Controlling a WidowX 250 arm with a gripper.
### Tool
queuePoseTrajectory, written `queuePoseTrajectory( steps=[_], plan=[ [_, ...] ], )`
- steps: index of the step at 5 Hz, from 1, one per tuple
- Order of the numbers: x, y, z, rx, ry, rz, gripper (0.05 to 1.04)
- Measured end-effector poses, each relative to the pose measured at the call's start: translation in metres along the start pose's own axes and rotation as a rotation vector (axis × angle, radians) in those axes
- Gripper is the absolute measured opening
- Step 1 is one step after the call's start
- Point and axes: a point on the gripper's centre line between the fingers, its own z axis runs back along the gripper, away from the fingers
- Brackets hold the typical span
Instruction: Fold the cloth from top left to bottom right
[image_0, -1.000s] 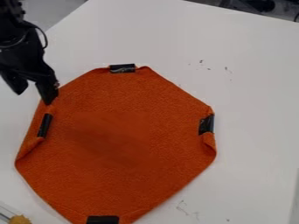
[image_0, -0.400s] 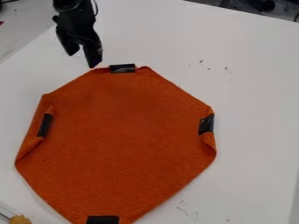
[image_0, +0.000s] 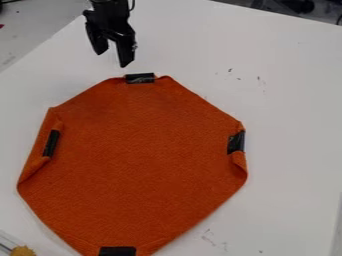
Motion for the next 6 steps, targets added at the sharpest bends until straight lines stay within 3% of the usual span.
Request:
queuePoseTrajectory(
  steps=[4,6],
  plan=[
    [0.014,-0.029,-0.038,-0.058,0.05,-0.041,1.0],
    [0.021,-0.032,-0.044,-0.064,0.047,-0.072,0.967]
  ],
)
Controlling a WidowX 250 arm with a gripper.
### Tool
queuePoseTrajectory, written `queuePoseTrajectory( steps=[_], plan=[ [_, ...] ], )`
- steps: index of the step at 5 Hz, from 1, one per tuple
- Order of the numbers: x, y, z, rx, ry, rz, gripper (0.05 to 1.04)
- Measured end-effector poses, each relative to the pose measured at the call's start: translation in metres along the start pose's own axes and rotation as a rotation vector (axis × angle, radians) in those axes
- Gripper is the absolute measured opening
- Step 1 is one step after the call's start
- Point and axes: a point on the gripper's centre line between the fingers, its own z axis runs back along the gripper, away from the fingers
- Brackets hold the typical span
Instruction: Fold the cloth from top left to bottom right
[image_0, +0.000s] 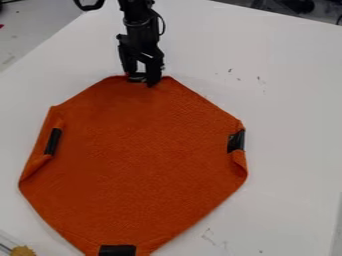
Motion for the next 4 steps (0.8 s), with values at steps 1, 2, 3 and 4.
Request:
queuePoseTrajectory(
  steps=[1,2,3,4],
  plan=[
    [0.0,0.0,-0.003,0.011,-0.013,0.011,0.704],
    [0.0,-0.002,-0.004,0.006,-0.012,0.002,0.402],
    [0.002,-0.003,-0.001,-0.007,-0.015,-0.044,0.193],
    [0.01,0.005,0.006,-0.005,-0.055,-0.175,0.094]
  ],
)
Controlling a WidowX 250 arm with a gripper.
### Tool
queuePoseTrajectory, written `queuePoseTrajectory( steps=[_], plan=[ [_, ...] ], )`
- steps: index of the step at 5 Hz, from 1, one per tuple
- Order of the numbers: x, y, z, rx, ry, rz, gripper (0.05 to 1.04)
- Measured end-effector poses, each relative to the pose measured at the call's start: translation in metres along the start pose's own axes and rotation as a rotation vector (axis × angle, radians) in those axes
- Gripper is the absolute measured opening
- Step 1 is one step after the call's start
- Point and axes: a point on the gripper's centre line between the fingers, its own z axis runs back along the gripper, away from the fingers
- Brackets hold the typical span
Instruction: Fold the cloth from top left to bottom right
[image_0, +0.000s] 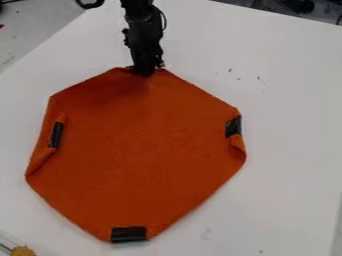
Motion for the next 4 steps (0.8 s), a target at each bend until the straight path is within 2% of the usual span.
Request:
queuePoseTrajectory(
  steps=[1,2,3,4],
  plan=[
    [0.001,0.007,0.003,0.004,-0.042,-0.184,0.083],
    [-0.003,0.001,0.024,0.042,-0.089,-0.212,0.083],
    [-0.021,-0.011,0.048,0.056,-0.134,-0.137,0.083],
    [-0.039,-0.022,0.064,0.07,-0.163,-0.062,0.083]
  ],
)
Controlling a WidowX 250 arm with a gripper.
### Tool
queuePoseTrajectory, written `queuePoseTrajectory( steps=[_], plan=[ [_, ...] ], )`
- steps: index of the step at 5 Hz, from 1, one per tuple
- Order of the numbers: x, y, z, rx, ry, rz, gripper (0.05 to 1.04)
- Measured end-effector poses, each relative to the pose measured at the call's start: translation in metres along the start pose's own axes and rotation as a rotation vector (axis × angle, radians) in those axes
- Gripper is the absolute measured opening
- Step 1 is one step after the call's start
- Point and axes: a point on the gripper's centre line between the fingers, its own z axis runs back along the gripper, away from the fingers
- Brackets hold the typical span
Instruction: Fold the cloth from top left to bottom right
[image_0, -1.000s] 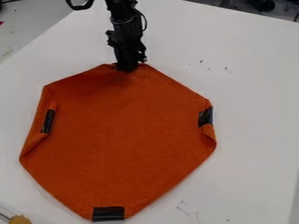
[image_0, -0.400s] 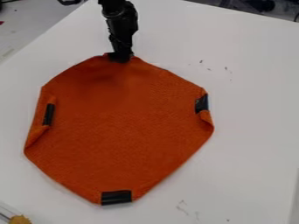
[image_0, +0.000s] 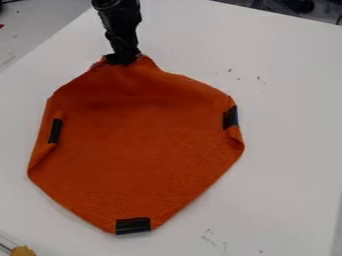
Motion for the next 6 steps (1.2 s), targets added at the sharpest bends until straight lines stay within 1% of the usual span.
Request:
queuePoseTrajectory(
  steps=[1,2,3,4,5,6],
  plan=[
    [-0.014,-0.017,0.012,0.012,-0.004,0.086,0.083],
    [-0.025,-0.04,0.018,0.009,-0.009,0.154,0.083],
    [-0.041,-0.064,0.009,-0.037,-0.021,0.225,0.083],
    [-0.053,-0.079,0.0,-0.074,-0.008,0.273,0.085],
    [-0.066,-0.09,-0.005,-0.09,0.031,0.323,0.115],
    [-0.066,-0.099,0.006,-0.056,0.037,0.344,0.297]
  ],
)
